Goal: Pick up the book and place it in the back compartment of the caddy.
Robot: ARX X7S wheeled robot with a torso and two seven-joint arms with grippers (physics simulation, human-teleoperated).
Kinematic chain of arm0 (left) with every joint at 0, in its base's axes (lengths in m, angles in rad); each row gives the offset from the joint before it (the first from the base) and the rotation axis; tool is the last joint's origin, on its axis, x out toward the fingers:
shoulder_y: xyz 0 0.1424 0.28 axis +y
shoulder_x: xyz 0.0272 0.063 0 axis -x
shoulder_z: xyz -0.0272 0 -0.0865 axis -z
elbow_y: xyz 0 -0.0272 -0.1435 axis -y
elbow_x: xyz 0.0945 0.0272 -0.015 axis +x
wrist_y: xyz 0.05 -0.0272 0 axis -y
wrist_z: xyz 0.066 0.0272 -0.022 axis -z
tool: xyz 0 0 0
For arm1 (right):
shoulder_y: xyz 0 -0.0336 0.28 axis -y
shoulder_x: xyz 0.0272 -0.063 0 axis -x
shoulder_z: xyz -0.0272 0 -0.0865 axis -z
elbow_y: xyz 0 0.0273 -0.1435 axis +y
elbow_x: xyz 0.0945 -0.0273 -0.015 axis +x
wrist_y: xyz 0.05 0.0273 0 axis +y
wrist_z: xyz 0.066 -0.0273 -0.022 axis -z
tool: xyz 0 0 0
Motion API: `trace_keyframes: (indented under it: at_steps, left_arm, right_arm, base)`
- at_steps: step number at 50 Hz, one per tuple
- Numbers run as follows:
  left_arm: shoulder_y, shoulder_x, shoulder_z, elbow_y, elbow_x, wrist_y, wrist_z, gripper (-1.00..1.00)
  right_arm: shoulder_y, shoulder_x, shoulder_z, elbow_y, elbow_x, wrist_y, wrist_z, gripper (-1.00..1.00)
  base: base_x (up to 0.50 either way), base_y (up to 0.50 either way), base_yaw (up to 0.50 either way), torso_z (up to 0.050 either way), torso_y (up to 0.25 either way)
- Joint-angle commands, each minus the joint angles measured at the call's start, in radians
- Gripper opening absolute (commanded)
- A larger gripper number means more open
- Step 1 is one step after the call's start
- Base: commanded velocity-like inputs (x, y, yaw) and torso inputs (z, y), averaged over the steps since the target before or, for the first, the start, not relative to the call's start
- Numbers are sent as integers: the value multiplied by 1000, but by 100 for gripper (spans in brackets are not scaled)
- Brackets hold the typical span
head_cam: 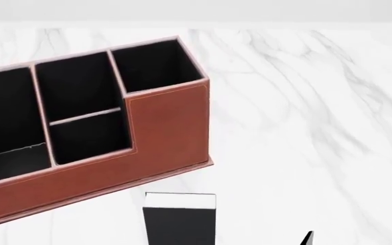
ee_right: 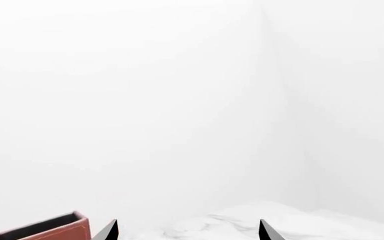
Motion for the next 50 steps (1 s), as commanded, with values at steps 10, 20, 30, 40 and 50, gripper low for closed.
trace_keyframes:
  at_steps: [10, 20, 30, 40, 50]
  left_arm:
    - [0, -5, 3, 1, -1, 2, -8, 100]
    - [0, -7, 6, 1, 0, 2, -11, 100]
    - [-1, -9, 7, -1, 0, 5, -14, 100]
    - [-1, -11, 10, -1, 0, 4, -17, 100]
    - [-1, -13, 12, 1, 0, 3, -20, 100]
  right_arm:
    - [5, 4, -6, 6, -2, -2, 7, 100]
    - [5, 6, -9, 7, -2, -4, 11, 100]
    - [7, 9, -12, 9, 0, -5, 14, 100]
    - [6, 12, -15, 8, 2, -4, 17, 100]
    - [8, 15, -18, 8, 2, -3, 20, 100]
  base:
    - [125, 0, 0, 0, 0]
    - [125, 0, 0, 0, 0]
    - [124, 0, 0, 0, 0]
    - [123, 0, 0, 0, 0]
    - [123, 0, 0, 0, 0]
